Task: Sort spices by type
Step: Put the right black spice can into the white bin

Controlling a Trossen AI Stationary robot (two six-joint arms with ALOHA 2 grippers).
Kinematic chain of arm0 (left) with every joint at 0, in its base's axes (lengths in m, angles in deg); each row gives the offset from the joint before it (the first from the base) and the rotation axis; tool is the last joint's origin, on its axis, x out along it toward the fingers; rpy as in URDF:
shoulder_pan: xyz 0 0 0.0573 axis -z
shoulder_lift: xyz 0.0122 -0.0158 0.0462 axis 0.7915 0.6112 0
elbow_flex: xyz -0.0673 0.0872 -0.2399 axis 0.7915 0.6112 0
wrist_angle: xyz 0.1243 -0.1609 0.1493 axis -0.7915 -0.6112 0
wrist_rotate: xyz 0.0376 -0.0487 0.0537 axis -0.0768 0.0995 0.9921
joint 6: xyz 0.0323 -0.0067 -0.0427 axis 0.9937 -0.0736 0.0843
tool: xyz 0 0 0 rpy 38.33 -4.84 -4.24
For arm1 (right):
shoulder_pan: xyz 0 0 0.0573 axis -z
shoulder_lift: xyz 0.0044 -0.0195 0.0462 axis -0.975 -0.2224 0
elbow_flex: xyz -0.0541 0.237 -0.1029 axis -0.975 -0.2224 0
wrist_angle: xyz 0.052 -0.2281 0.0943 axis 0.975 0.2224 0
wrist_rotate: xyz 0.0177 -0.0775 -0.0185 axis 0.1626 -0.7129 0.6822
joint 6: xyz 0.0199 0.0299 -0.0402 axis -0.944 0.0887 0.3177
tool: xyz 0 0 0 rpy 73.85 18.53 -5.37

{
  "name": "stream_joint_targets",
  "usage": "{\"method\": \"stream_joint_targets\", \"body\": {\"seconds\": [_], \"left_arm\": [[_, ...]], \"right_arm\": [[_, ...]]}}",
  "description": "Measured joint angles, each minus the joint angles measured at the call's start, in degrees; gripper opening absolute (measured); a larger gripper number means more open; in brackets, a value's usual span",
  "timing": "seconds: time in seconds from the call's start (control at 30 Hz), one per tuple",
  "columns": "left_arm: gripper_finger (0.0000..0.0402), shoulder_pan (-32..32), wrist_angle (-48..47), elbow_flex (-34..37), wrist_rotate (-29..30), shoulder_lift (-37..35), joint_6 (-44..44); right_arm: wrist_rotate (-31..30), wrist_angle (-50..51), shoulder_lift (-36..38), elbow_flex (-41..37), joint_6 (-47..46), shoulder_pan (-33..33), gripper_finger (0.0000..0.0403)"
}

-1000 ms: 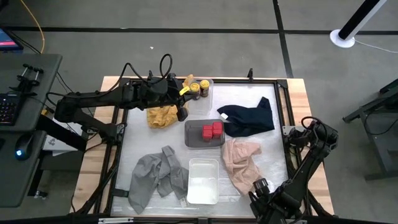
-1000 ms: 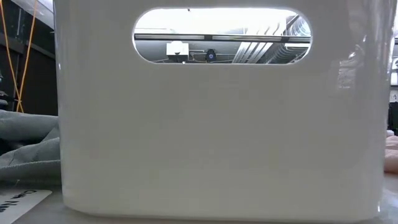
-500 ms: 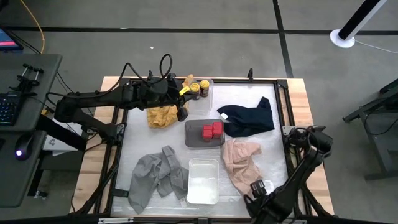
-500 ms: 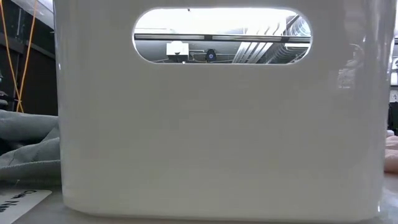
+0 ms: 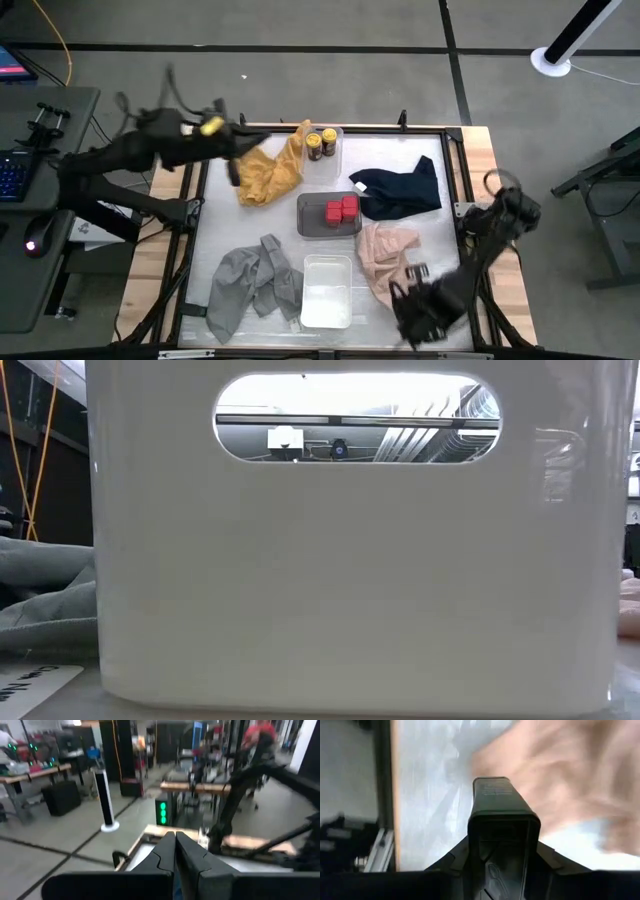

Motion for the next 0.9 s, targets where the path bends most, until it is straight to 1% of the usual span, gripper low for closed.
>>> {"method": "stream_joint_targets", "body": {"seconds": [0.1, 0.2, 0.3, 0.37, 0.43, 0.53, 0.67, 0.9], "left_arm": [[0.0, -0.01, -2.51, -0.02, -0.01, -3.77, -1.19], [0.0, -0.02, -6.86, -0.04, 0.0, -6.3, -1.42], [0.0, -0.02, -11.35, -0.04, -0.02, -7.45, -2.59], [0.0, -0.02, -13.99, -0.04, -0.03, -7.73, -3.1], [0.0, -0.02, -16.13, -0.04, -0.06, -7.75, -3.54], [0.0, -0.02, -18.75, -0.04, -0.07, -7.73, -4.0], [0.0, -0.02, -20.04, -0.04, -0.07, -7.75, -3.98], [0.0, -0.02, -20.3, -0.04, -0.04, -7.75, -3.05]], "right_arm": [[-3.18, 0.46, 3.85, 1.66, 0.35, 6.12, 0.0111], [-4.55, -4.03, 5.19, 3.89, 3.29, 13.5, 0.0111], [-4.43, -12.74, 4.12, 5.67, 7.28, 20.16, 0.0111], [-3.13, -18.11, 2.41, 6.88, 9.81, 23.5, 0.0111], [-1.61, -20.08, 0.0, 8.55, 11.89, 26.0, 0.0111], [0.54, -20.09, -3.99, 11.36, 15.23, 28.11, 0.0111], [2.95, -19.79, -8.81, 14.36, 18.0, 29.17, 0.0111], [3.03, -15.93, -13.25, 16.13, 17.73, 29.64, 0.0111]]}}
